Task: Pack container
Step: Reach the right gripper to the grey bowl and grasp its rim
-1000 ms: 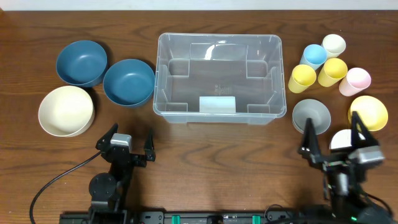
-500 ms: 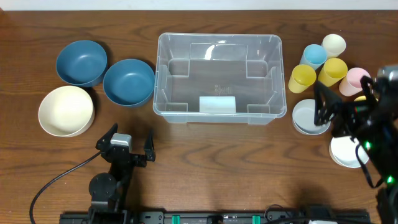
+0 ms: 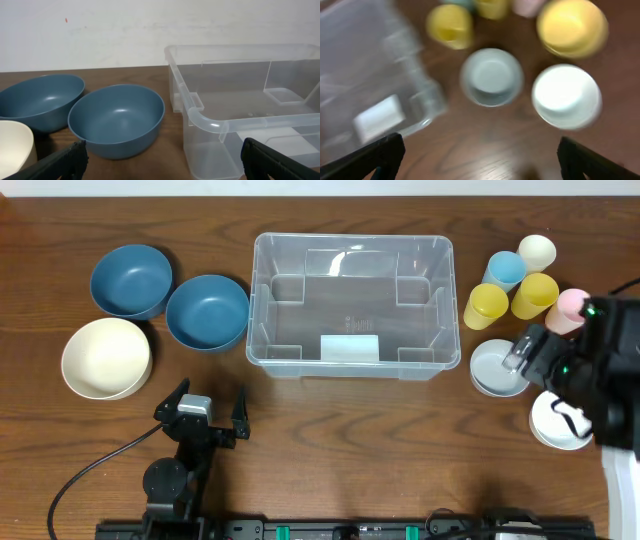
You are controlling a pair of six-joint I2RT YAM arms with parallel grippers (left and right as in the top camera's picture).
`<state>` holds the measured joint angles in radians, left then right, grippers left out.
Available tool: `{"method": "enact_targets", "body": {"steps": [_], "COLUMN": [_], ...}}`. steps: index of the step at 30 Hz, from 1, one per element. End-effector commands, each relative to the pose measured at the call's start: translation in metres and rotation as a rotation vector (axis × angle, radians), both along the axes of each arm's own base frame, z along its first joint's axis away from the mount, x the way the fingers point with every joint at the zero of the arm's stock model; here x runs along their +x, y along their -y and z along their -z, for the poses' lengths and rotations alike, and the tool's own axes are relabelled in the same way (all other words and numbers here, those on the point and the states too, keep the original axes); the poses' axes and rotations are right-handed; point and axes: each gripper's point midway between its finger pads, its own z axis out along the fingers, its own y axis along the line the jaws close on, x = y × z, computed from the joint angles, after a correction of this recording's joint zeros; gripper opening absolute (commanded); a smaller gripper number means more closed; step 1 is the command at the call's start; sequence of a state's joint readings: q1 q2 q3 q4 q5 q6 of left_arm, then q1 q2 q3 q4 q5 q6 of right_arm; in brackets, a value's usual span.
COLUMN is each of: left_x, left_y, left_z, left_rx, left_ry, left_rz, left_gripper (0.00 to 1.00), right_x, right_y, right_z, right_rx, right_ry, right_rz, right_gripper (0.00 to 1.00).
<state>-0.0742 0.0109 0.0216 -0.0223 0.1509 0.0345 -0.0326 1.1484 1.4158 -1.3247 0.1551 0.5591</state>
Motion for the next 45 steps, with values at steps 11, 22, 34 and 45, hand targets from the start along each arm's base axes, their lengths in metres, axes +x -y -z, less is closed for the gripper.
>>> {"method": "enact_targets", "body": {"steps": [11,22,34,45], "left_x": [-0.001,-0.001,-0.001,-0.001], "left_y": [0.001,0.001,0.001,0.001], "left_z": [0.016,0.016,0.016,0.016], "left_rx": [0.018,0.018,0.018,0.018], "left_ry": [-0.043,-0.043,-0.043,-0.043], "left_rz": [0.012,0.012,0.012,0.012], "left_gripper": [0.98,0.98,0.98,0.98], "right_x": [0.021,0.0,0.007,0.004], "right_y": [0.014,0.018,0.019,0.019], "right_z": [0.103,0.174,0.225,0.246], "right_rx": [0.154,0.157,0.179,0.189], "right_ry": [-0.21,-0.308,-0.203,-0.165], "right_rz": [0.333,0.376,0.413,0.438], "right_gripper": [0.99,0.99,0.81,0.4]}}
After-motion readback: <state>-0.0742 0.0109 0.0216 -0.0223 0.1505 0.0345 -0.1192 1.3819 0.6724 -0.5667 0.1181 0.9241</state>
